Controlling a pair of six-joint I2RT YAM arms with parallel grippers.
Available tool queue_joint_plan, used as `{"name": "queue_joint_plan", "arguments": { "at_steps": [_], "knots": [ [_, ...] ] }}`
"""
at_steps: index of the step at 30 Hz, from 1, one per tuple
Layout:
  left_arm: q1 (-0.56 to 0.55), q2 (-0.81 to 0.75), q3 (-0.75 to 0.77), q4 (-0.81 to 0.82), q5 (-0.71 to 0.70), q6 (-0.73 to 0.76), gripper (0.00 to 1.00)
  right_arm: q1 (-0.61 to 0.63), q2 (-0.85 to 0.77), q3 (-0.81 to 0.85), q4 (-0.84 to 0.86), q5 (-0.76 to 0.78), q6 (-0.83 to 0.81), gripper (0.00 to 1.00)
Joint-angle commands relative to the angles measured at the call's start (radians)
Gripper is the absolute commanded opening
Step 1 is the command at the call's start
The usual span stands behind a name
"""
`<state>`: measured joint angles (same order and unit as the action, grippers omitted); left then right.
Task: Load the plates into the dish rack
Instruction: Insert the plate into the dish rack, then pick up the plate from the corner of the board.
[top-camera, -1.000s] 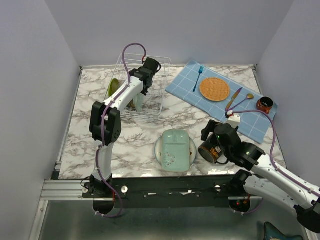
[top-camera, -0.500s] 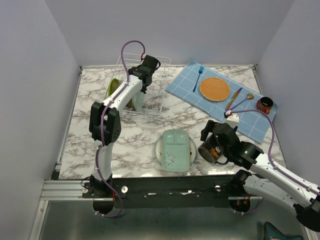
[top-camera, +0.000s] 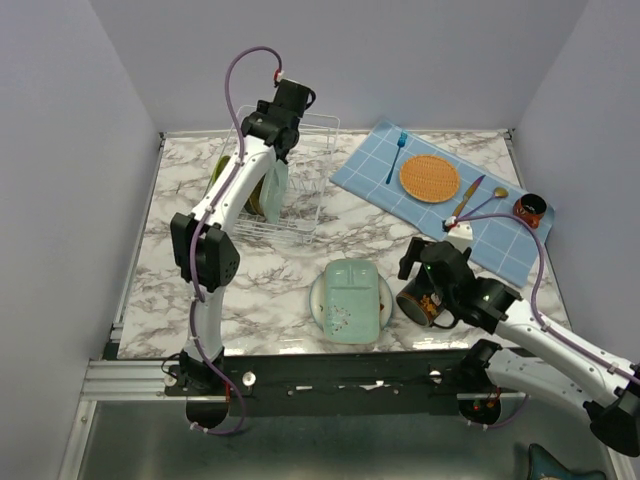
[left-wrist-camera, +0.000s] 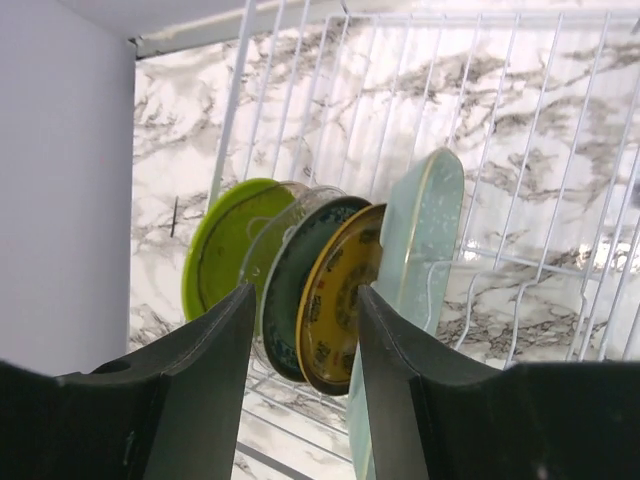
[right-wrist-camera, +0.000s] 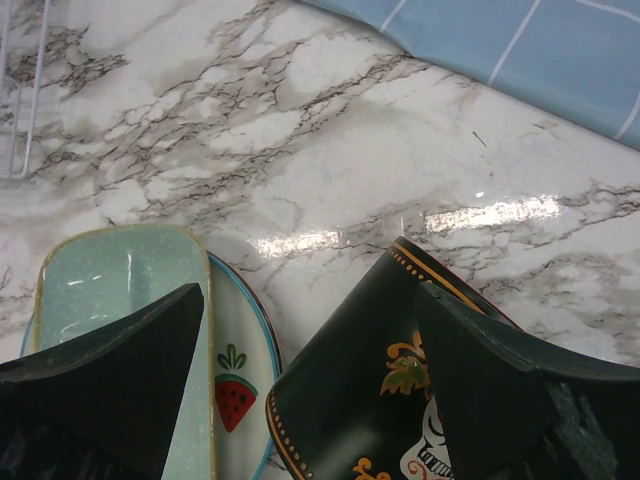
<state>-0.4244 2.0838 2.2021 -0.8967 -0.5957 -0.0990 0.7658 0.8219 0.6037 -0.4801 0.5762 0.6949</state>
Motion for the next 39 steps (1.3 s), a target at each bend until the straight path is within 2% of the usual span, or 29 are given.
{"name": "queue_joint_plan", "arguments": {
  "at_steps": [1, 5, 8, 11, 12, 13, 14, 17, 20, 26, 39],
  "knots": [
    [0.007, -0.071, 0.036, -0.01, -0.01, 0.01, 0.55, 0.003, 0.026, 0.073, -0.009, 0.004, -0.029, 0.95],
    [0.007, -0.139, -0.024, -0.005, 0.08, -0.027, 0.55, 0.003, 0.063, 0.116, -0.015, -0.071, -0.057, 0.96],
    [0.004, -0.255, -0.158, 0.057, 0.187, -0.065, 0.55, 0.003, 0.089, 0.152, -0.014, -0.154, -0.1, 0.95],
    [-0.002, -0.385, -0.323, 0.134, 0.307, -0.122, 0.55, 0.003, 0.131, 0.174, 0.003, -0.254, -0.161, 0.93],
    [-0.005, -0.421, -0.42, 0.157, 0.336, -0.137, 0.55, 0.003, 0.146, 0.189, 0.001, -0.277, -0.188, 0.93],
    [-0.031, -0.555, -0.567, 0.25, 0.446, -0.2, 0.55, 0.004, 0.199, 0.208, 0.001, -0.356, -0.23, 0.9],
    [-0.039, -0.586, -0.658, 0.29, 0.47, -0.221, 0.55, 0.003, 0.226, 0.212, 0.003, -0.378, -0.241, 0.9],
    [-0.063, -0.72, -0.812, 0.366, 0.555, -0.306, 0.55, 0.004, 0.252, 0.209, 0.003, -0.429, -0.247, 0.87],
    [-0.094, -0.78, -0.93, 0.425, 0.594, -0.37, 0.55, 0.006, 0.272, 0.186, 0.029, -0.461, -0.224, 0.86],
    [-0.146, -0.835, -1.016, 0.444, 0.594, -0.41, 0.55, 0.004, 0.29, 0.107, 0.104, -0.535, -0.146, 0.83],
    [-0.174, -0.863, -1.047, 0.441, 0.594, -0.413, 0.55, 0.004, 0.306, 0.011, 0.201, -0.619, 0.008, 0.78]
  ]
}}
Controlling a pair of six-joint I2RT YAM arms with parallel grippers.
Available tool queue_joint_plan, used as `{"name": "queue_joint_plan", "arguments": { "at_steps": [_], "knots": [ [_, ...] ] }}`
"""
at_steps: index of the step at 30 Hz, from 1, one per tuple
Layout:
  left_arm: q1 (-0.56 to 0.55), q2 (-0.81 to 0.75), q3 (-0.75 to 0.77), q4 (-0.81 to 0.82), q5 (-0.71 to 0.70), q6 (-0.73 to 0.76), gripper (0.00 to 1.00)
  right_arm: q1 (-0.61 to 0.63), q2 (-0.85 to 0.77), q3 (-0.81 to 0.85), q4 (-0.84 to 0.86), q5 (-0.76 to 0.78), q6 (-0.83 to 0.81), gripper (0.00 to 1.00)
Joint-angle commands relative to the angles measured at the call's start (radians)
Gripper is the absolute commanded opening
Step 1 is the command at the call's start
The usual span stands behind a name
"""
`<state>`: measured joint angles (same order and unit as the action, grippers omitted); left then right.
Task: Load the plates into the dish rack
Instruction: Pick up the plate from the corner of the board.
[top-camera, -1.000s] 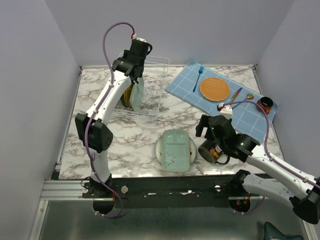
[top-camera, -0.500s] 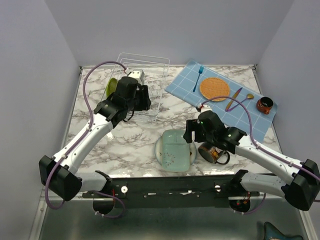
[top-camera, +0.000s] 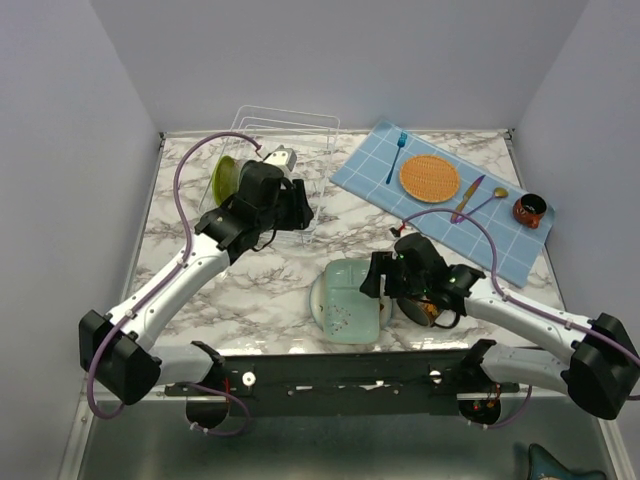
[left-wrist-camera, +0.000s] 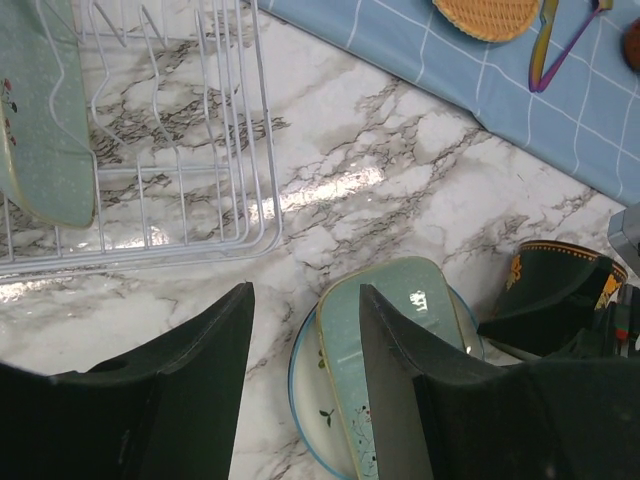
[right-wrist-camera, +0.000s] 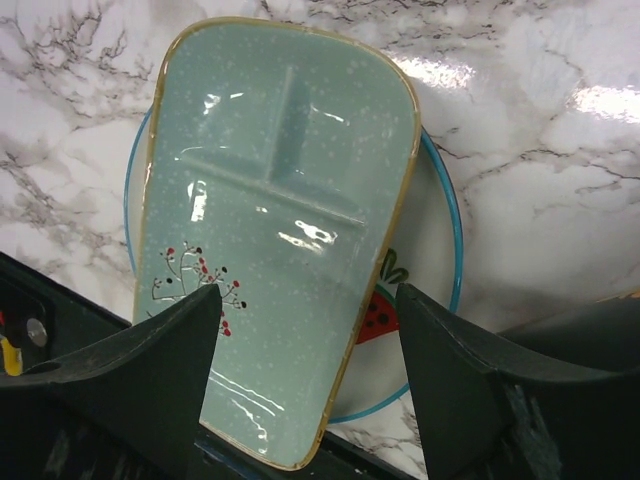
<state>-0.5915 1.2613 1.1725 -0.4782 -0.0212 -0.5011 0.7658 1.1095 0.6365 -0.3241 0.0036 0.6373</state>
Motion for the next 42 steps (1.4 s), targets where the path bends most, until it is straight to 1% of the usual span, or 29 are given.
{"name": "queue_joint_plan", "arguments": {
  "at_steps": [1, 9, 10, 15, 18, 21, 22, 25, 27, 42],
  "knots": [
    [-0.008, -0.042, -0.019, 0.021, 0.02, -0.011, 0.55, 0.004, 0.021, -0.023, 0.043, -0.044, 0.079, 0.77],
    [-0.008, -0.066, -0.04, 0.023, 0.02, -0.002, 0.55, 0.004, 0.055, 0.009, -0.004, -0.01, 0.134, 0.75],
    [-0.008, -0.068, -0.04, 0.026, 0.02, -0.002, 0.55, 0.004, 0.059, 0.021, -0.019, 0.024, 0.142, 0.75],
    [-0.008, -0.068, -0.04, 0.029, 0.02, 0.006, 0.55, 0.004, 0.119, 0.077, -0.076, 0.07, 0.15, 0.72],
    [-0.008, -0.068, -0.042, 0.029, 0.02, 0.013, 0.55, 0.004, 0.154, 0.114, -0.099, 0.078, 0.144, 0.7],
    [-0.008, -0.066, -0.043, 0.03, 0.02, 0.018, 0.55, 0.004, 0.174, 0.124, -0.099, 0.075, 0.14, 0.64],
    [-0.008, -0.066, -0.045, 0.032, 0.02, 0.018, 0.55, 0.004, 0.177, 0.123, -0.093, 0.065, 0.14, 0.6],
    [-0.008, -0.063, -0.05, 0.03, 0.02, 0.018, 0.55, 0.004, 0.182, 0.109, -0.081, 0.053, 0.147, 0.58],
    [-0.008, -0.062, -0.053, 0.035, 0.044, 0.016, 0.55, 0.004, 0.182, 0.098, -0.076, 0.05, 0.151, 0.57],
    [-0.008, -0.039, -0.068, 0.055, 0.063, 0.001, 0.54, 0.004, 0.22, 0.032, -0.035, 0.015, 0.147, 0.5]
  ]
}}
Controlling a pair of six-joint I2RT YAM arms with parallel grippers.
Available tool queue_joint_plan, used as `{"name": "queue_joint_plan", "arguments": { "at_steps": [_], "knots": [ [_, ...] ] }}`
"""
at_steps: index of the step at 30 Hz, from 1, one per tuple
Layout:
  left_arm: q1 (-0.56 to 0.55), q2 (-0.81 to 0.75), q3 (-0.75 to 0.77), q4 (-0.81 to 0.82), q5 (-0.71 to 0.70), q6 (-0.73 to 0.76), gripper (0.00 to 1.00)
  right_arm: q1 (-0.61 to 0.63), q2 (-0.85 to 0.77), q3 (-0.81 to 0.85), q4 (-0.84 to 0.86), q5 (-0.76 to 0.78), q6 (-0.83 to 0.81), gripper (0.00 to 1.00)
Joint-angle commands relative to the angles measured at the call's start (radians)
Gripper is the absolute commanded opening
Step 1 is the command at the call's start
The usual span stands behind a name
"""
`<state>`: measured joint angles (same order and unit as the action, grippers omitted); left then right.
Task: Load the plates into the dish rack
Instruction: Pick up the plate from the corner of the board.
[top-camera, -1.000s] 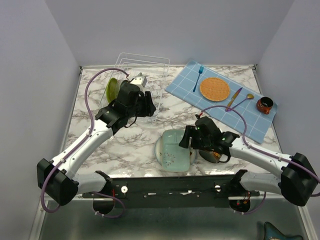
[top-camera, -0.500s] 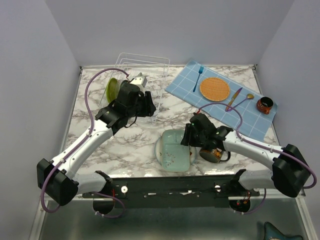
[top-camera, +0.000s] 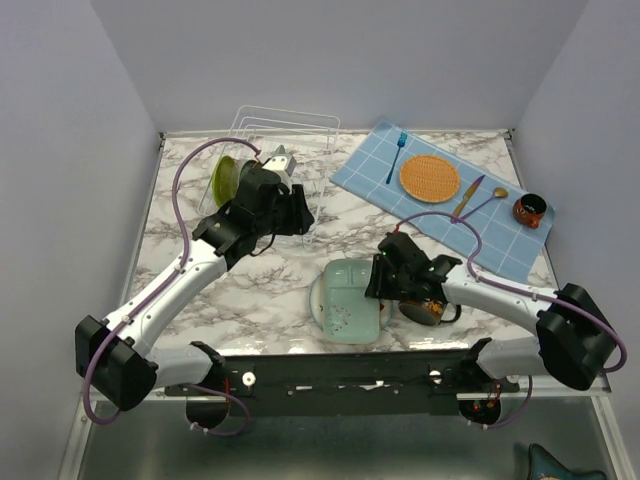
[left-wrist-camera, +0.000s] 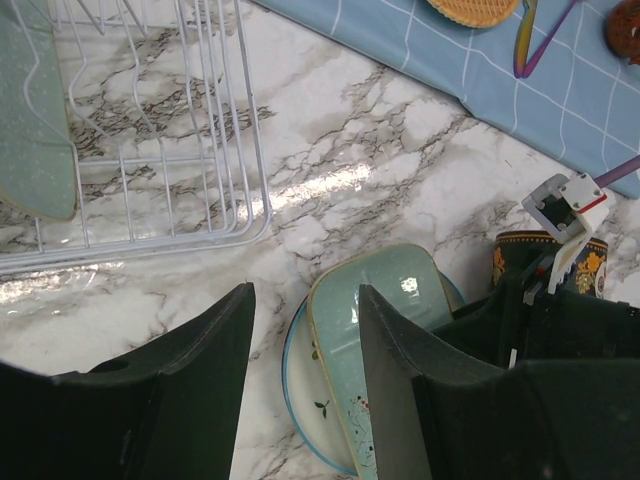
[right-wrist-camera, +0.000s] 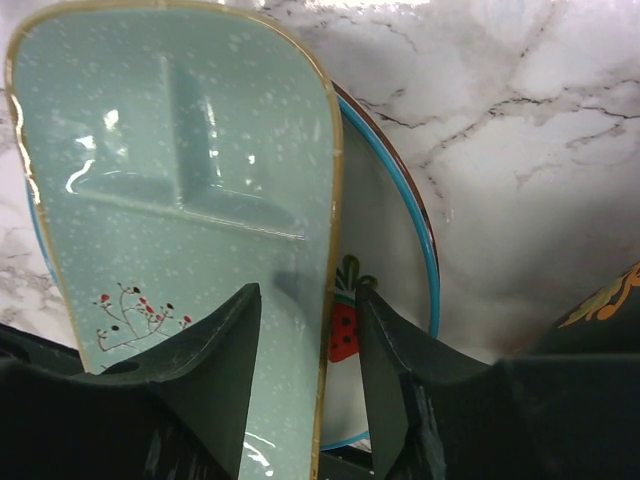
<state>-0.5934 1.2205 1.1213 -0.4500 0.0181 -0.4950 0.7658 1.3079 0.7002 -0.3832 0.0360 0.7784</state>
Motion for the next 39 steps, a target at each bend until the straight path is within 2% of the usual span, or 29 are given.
{"name": "queue_joint_plan", "arguments": {
  "at_steps": [1, 6, 12, 16, 22, 30, 33, 34, 39],
  "knots": [
    [-0.006, 0.002, -0.018, 0.025, 0.023, -0.005, 0.54, 0.004, 0.028, -0.034, 0.027, -0.019, 0.007, 0.5],
    [-0.006, 0.002, -0.023, 0.025, 0.017, -0.007, 0.54, 0.004, 0.044, -0.042, 0.044, -0.027, 0.005, 0.43],
    [-0.006, 0.01, -0.025, 0.03, 0.016, -0.007, 0.54, 0.004, 0.047, -0.056, 0.055, -0.028, 0.016, 0.25],
    [-0.006, 0.014, -0.023, 0.03, 0.016, -0.007, 0.54, 0.004, 0.028, -0.057, 0.047, -0.021, 0.021, 0.01],
    [-0.006, 0.016, -0.018, 0.03, 0.026, -0.007, 0.55, 0.004, -0.054, -0.044, 0.037, -0.013, 0.022, 0.01],
    [0.0, 0.02, 0.009, 0.068, 0.112, -0.02, 0.66, 0.004, -0.211, 0.007, -0.005, 0.042, 0.021, 0.01],
    [0.01, 0.028, -0.009, 0.132, 0.215, -0.045, 0.71, 0.0, -0.269, 0.021, -0.017, 0.074, 0.025, 0.0],
    [0.017, 0.031, -0.015, 0.151, 0.277, -0.059, 0.72, -0.005, -0.286, 0.024, -0.022, 0.082, 0.027, 0.01],
    [0.023, 0.053, -0.064, 0.257, 0.408, -0.1, 0.72, -0.017, -0.355, 0.051, -0.036, 0.156, 0.035, 0.01]
  ]
}}
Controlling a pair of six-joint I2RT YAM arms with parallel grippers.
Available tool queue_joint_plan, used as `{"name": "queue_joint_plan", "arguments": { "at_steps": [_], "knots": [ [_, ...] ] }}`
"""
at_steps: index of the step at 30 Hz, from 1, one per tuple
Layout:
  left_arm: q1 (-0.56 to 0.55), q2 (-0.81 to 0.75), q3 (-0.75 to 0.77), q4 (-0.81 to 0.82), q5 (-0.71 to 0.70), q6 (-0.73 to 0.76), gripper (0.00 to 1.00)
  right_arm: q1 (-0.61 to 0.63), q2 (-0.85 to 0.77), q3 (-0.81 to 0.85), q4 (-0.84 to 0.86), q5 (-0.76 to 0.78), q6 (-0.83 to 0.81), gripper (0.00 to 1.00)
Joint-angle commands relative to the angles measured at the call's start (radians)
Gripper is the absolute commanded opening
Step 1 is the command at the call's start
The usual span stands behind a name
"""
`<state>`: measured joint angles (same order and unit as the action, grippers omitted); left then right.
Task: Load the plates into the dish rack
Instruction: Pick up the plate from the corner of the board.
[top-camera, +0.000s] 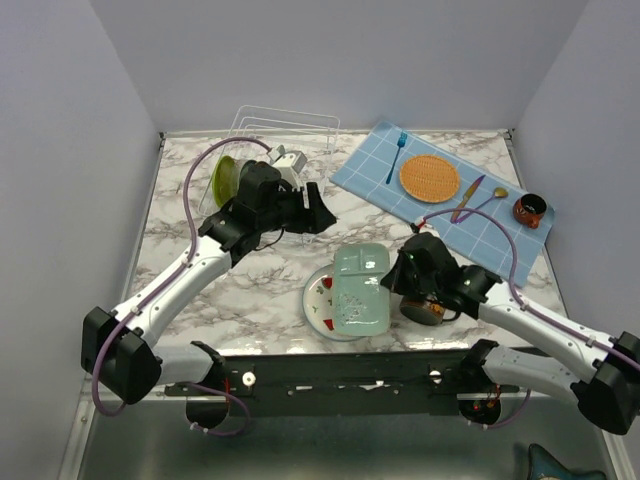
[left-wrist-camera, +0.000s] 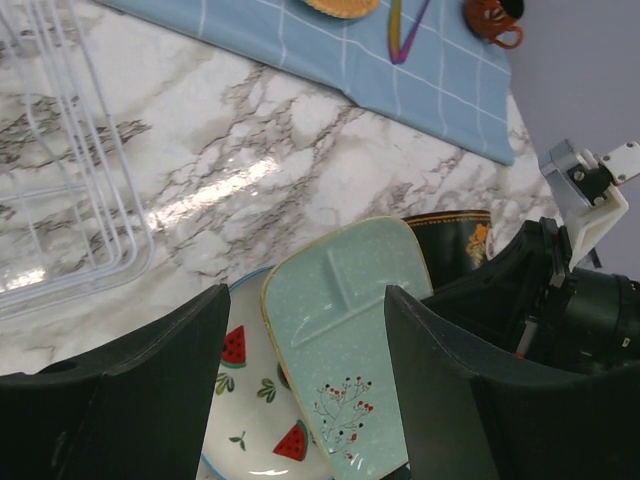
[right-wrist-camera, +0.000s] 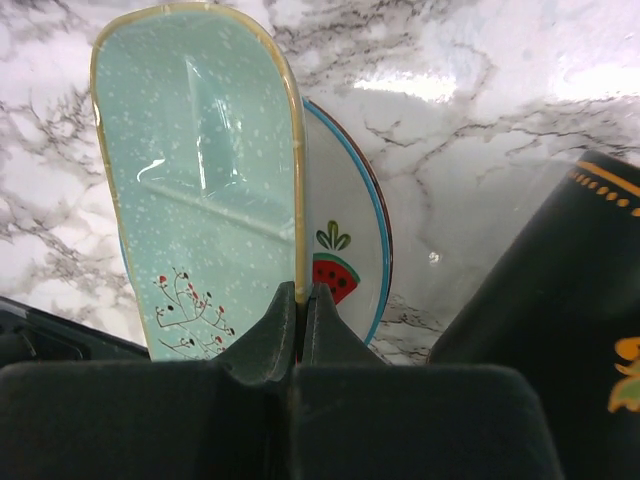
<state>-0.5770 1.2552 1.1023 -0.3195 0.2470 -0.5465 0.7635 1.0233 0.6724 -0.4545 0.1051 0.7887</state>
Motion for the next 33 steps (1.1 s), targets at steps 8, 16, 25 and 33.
{"name": "queue_joint_plan", "arguments": {
  "at_steps": [8, 16, 25, 33],
  "knots": [
    [0.016, 0.01, -0.111, 0.198, 0.267, -0.056, 0.74, -0.058, -0.115, 0.148, 0.051, 0.117, 0.0, 0.01],
    [0.028, 0.019, -0.193, 0.238, 0.293, -0.049, 0.74, -0.125, -0.114, 0.228, 0.057, 0.102, -0.054, 0.01],
    [0.028, 0.041, -0.274, 0.385, 0.36, -0.104, 0.74, -0.211, -0.092, 0.251, 0.111, -0.019, -0.075, 0.01],
    [0.028, 0.064, -0.291, 0.511, 0.393, -0.159, 0.74, -0.214, -0.074, 0.23, 0.168, -0.1, -0.06, 0.01]
  ]
}}
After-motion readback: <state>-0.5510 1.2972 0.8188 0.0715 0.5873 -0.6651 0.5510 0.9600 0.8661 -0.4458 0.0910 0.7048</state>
